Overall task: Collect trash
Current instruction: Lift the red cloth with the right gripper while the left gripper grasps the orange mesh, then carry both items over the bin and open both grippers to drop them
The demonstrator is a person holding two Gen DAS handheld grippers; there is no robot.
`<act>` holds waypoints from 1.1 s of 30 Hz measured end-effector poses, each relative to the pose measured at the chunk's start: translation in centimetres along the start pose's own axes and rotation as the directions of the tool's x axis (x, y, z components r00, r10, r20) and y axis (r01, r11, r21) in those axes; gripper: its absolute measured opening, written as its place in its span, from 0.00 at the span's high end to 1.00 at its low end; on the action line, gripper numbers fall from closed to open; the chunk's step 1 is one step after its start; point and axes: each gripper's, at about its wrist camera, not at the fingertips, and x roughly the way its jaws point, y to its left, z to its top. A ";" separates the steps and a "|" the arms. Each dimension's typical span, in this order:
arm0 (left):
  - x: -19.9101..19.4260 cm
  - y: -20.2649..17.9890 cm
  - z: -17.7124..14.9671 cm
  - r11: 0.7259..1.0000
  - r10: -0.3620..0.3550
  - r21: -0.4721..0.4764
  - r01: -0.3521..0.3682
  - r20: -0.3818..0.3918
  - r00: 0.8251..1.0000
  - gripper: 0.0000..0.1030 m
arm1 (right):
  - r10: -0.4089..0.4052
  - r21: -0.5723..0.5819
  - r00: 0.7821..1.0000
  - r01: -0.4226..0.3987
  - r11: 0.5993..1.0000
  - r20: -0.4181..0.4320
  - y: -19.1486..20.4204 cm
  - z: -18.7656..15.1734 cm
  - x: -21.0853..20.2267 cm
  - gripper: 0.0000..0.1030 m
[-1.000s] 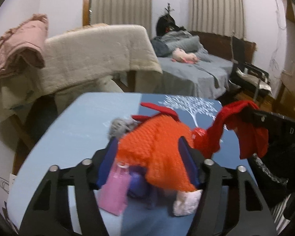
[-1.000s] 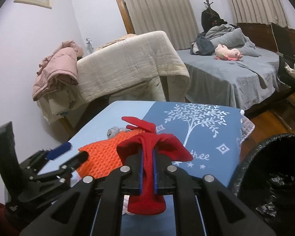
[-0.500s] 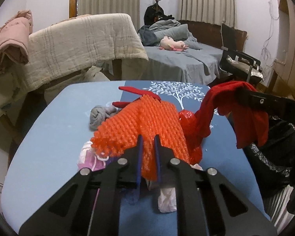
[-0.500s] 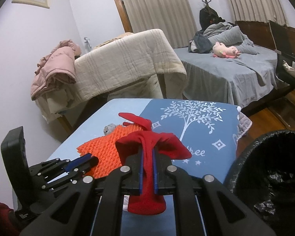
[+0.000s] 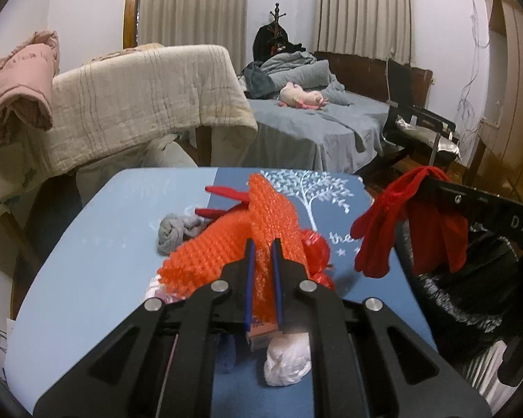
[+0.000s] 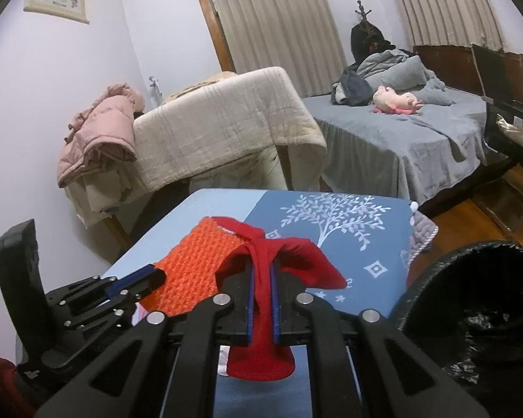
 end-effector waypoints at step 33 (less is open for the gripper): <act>3.8 -18.6 2.0 0.923 -0.352 0.153 0.352 -0.034 0.936 0.92 | -0.398 0.211 0.917 0.394 0.895 -0.022 -16.5 -3.7 -10.5 0.93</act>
